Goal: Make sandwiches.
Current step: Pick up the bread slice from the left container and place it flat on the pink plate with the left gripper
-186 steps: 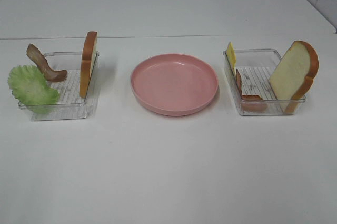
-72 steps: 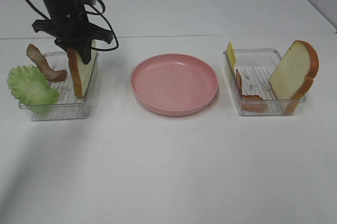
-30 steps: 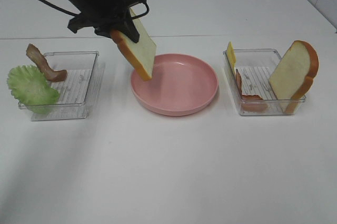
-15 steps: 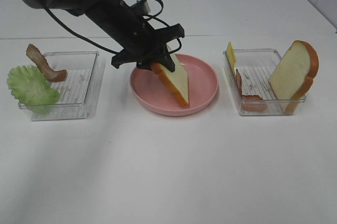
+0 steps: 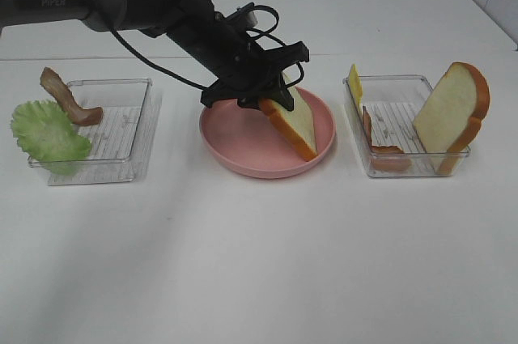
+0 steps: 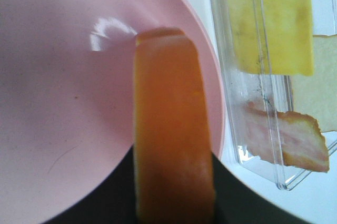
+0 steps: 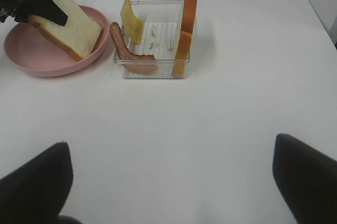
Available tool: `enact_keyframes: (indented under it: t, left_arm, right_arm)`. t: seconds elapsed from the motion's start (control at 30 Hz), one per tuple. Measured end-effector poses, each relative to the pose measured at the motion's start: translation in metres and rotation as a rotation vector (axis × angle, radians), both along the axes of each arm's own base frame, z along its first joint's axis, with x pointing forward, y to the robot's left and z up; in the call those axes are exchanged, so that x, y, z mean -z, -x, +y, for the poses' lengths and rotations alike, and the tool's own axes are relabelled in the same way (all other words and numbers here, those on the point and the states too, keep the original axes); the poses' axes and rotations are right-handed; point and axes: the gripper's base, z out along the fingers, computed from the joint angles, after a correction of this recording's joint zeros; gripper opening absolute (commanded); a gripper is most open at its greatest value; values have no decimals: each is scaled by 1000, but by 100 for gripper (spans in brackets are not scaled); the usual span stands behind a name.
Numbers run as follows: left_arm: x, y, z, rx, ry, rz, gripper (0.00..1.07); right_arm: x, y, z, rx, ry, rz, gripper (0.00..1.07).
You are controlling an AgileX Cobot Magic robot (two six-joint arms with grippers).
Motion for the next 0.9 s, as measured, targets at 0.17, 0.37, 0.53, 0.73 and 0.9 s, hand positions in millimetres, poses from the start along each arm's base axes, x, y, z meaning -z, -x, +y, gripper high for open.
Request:
enact_keyframes:
  t: [0.17, 0.37, 0.53, 0.73, 0.9]
  left_arm:
    - [1, 0, 2, 3, -38, -6, 25]
    - [5, -1, 7, -10, -108, -7, 66]
    - [3, -1, 9, 4, -140, -22, 77]
    - [-12, 3, 18, 49, -249, -42, 85]
    - [-27, 6, 28, 74, -390, 16, 85]
  right_arm:
    - [0, 0, 0, 0, 0, 0, 98]
    - [0, 0, 0, 0, 0, 0, 98]
    - [0, 0, 0, 0, 0, 0, 98]
    - [0, 0, 0, 0, 0, 0, 98]
    - [0, 0, 0, 0, 0, 0, 98]
